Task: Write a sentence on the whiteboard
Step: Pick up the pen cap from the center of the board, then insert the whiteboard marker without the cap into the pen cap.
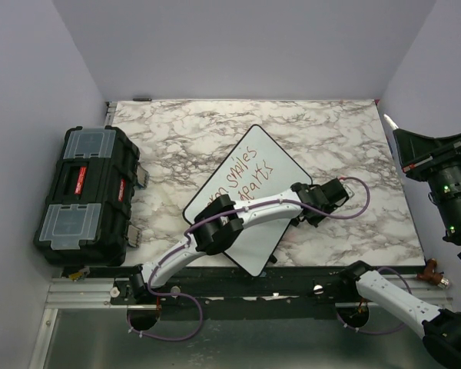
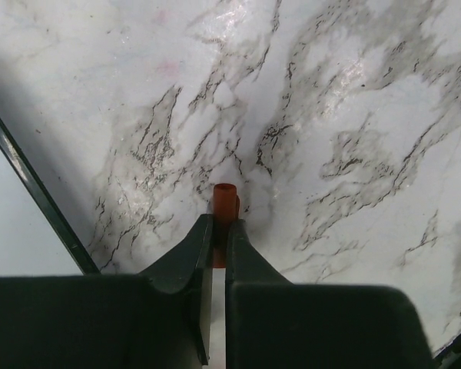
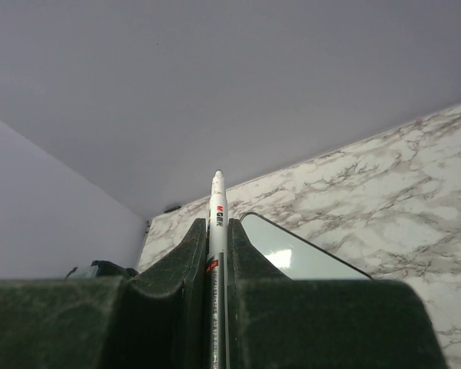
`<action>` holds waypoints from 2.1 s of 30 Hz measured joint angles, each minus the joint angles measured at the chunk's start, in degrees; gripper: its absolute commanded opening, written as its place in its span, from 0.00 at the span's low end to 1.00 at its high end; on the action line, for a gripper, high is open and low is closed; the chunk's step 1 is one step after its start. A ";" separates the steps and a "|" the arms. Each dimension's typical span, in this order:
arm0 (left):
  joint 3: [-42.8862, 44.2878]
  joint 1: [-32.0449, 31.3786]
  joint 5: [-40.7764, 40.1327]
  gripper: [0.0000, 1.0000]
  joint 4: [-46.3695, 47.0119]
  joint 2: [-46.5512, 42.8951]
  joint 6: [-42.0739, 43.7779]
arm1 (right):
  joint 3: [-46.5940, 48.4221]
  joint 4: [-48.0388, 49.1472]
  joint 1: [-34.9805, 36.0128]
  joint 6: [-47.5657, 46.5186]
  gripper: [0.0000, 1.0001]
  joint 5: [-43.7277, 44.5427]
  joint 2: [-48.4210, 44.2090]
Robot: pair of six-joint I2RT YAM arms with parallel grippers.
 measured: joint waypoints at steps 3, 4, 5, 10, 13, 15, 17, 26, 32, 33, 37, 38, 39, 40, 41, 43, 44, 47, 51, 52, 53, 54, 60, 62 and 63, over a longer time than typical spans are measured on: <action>-2.47 0.00 0.52 0.00 1.55 -1.33 0.31 | 0.00 -0.15 0.00 0.00 0.01 0.00 0.00; -3.61 0.00 0.81 0.00 1.81 -2.10 0.55 | 0.00 -0.15 0.00 0.02 0.01 0.00 0.00; -4.61 0.00 1.49 0.00 1.81 -2.78 0.85 | 0.00 -0.15 0.00 0.02 0.01 0.00 0.00; -7.54 -0.07 2.93 0.00 1.86 -5.99 2.01 | 0.00 -0.13 0.00 0.02 0.01 0.00 0.04; -9.46 -0.04 4.07 0.00 2.10 -9.77 2.93 | 0.00 -0.13 0.00 0.00 0.01 0.00 0.15; -10.69 -0.07 4.48 0.00 2.34 -12.48 3.50 | 0.02 -0.13 0.00 0.00 0.01 -0.02 0.35; -11.69 -0.07 5.11 0.00 2.56 -16.65 4.46 | 0.04 -0.11 0.00 0.02 0.01 -0.11 0.66; -18.84 0.02 5.29 0.00 4.09 -31.63 8.63 | 0.13 -0.09 0.00 0.28 0.01 -2.03 2.58; -27.89 1.44 5.29 0.00 4.79 -41.40 12.28 | 0.09 0.02 0.00 1.09 0.01 -5.31 3.39; -29.03 1.79 5.29 0.00 4.81 -42.91 12.74 | 0.00 0.20 0.00 1.16 0.01 -6.16 3.63; -35.12 3.74 4.98 0.00 6.69 -50.56 16.11 | -1.44 1.40 0.00 1.64 0.01 -9.81 4.72; -36.94 4.33 4.96 0.00 7.45 -52.96 16.94 | -1.92 1.60 0.00 1.73 0.01 -10.82 5.07; -38.12 4.76 4.92 0.00 8.04 -54.47 17.53 | -2.36 1.68 0.00 1.92 0.01 -11.89 5.49; -40.52 5.49 4.83 0.00 9.60 -57.35 19.02 | -2.73 1.70 0.00 2.01 0.01 -12.94 5.99; -41.86 5.86 4.79 0.00 10.32 -58.66 19.82 | -3.13 1.77 0.00 2.05 0.01 -14.03 6.49; -47.56 6.73 3.87 0.00 14.01 -64.22 22.64 | -4.02 2.16 0.00 2.14 0.01 -16.37 7.43; -50.49 6.95 3.37 0.00 15.96 -67.12 23.71 | -4.42 2.34 0.00 2.12 0.01 -17.27 7.80; -58.12 8.35 3.19 0.00 20.06 -74.88 26.25 | -5.86 2.89 0.00 2.10 0.01 -21.77 9.11; -63.23 13.60 7.41 0.00 23.50 -82.86 26.73 | -7.06 3.45 0.00 1.84 0.01 -27.34 10.73; -64.70 15.19 9.03 0.00 24.57 -85.13 26.84 | -7.43 3.72 0.00 1.66 0.01 -28.81 11.04; -66.49 16.92 10.75 0.00 25.83 -87.91 26.91 | -7.80 4.00 0.00 1.51 0.01 -30.29 11.28; -67.95 18.16 12.35 0.00 26.75 -90.29 27.06 | -8.07 4.24 0.00 1.42 0.01 -31.41 11.41; -71.91 20.35 19.93 0.00 30.60 -97.11 28.13 | -9.75 6.08 0.00 0.74 0.01 -40.96 12.50; -72.76 20.59 22.08 0.00 31.28 -97.70 28.35 | -10.14 6.49 0.00 0.42 0.01 -44.39 13.27; -73.24 20.70 23.04 0.00 31.61 -97.81 28.50 | -10.32 6.71 0.00 0.35 0.01 -46.12 13.75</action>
